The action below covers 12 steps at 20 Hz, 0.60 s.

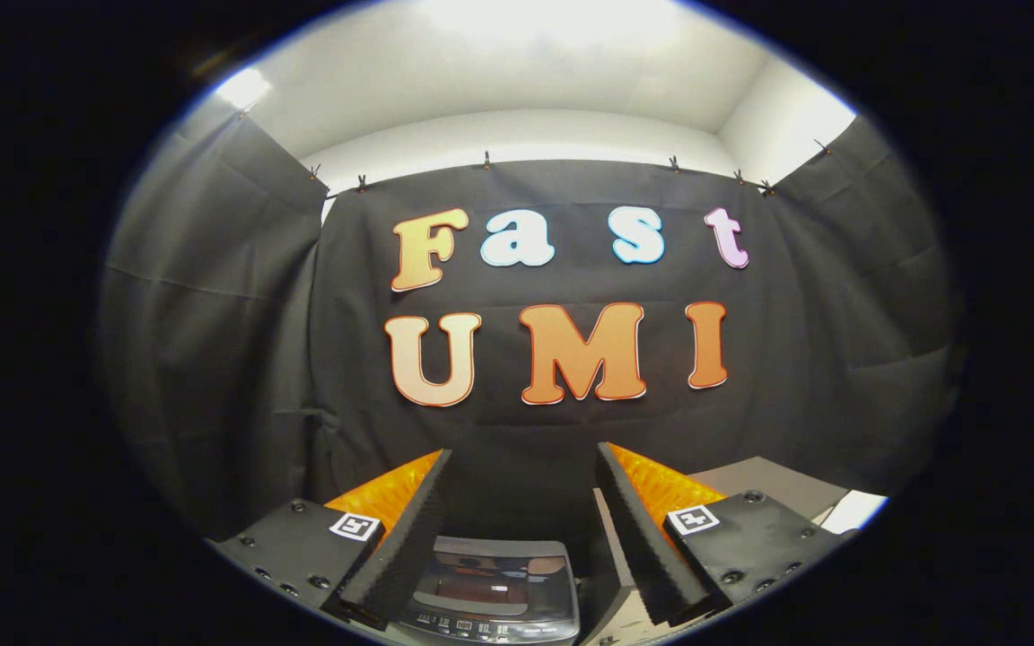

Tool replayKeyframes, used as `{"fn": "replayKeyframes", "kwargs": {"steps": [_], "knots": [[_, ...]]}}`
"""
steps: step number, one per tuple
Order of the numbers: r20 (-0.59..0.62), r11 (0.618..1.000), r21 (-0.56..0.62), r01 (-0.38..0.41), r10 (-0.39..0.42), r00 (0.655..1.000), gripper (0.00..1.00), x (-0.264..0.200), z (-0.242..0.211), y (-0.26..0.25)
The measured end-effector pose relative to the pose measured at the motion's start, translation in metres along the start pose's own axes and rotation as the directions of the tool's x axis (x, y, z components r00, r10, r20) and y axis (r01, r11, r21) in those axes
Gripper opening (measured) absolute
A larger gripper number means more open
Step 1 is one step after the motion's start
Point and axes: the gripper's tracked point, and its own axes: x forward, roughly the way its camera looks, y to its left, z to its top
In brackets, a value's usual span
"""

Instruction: Put the clothes into the washing machine and then close the washing machine lid.

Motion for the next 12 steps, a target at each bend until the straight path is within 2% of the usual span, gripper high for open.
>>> {"fn": "replayKeyframes", "kwargs": {"steps": [5, 12], "knots": [[-0.001, 1.0, -0.001, 0.018, -0.018, 1.0, 1.0, -0.027, 0.0, -0.032], [-0.008, 0.999, 0.003, 0.033, -0.032, 0.999, 1.0, -0.036, -0.002, -0.065]]}}
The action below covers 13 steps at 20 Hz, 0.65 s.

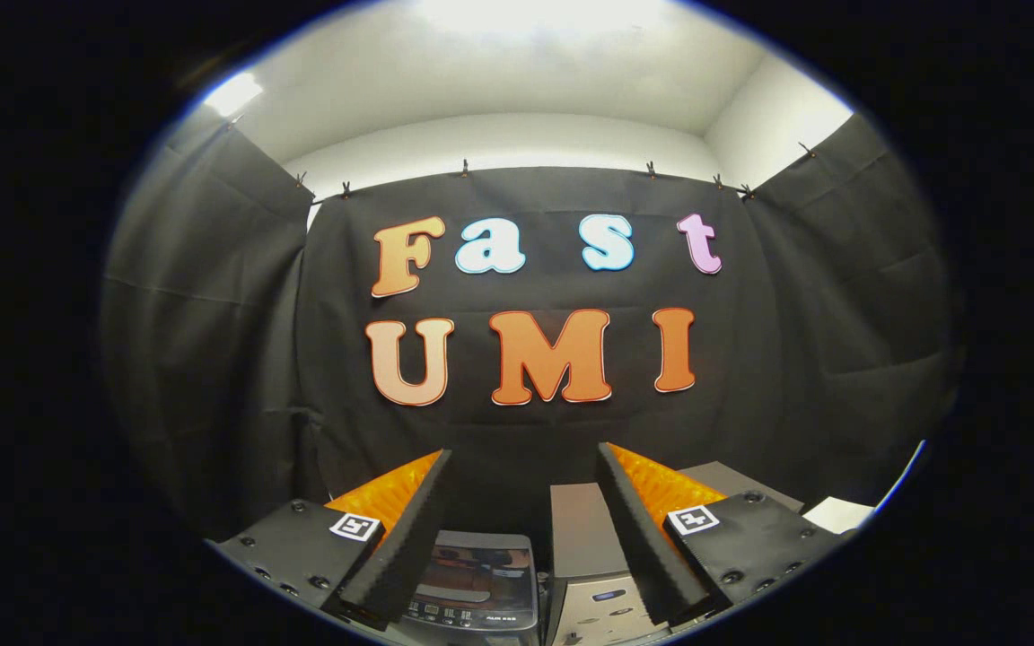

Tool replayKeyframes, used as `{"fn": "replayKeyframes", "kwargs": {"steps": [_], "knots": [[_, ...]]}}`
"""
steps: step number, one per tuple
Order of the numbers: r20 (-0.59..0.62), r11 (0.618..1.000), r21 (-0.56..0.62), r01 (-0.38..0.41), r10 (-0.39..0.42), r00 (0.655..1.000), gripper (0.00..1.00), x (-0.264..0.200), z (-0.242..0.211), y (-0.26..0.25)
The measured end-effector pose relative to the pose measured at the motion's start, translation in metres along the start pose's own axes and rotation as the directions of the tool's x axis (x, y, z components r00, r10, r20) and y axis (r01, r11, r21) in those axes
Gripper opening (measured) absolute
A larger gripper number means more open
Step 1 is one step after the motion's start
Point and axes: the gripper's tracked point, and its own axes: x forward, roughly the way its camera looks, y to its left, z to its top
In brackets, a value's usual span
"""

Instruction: Put the clothes into the washing machine and then close the washing machine lid.

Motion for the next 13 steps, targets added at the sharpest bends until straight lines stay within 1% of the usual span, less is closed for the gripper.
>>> {"fn": "replayKeyframes", "kwargs": {"steps": [6, 9, 13], "knots": [[-0.008, 1.0, 0.014, -0.014, 0.015, 1.0, 1.0, 0.001, -0.004, -0.008], [-0.006, 1.0, 0.02, -0.007, 0.007, 1.0, 1.0, 0.005, -0.004, -0.015], [-0.005, 1.0, 0.018, -0.016, 0.016, 1.0, 1.0, 0.011, -0.006, -0.014]]}}
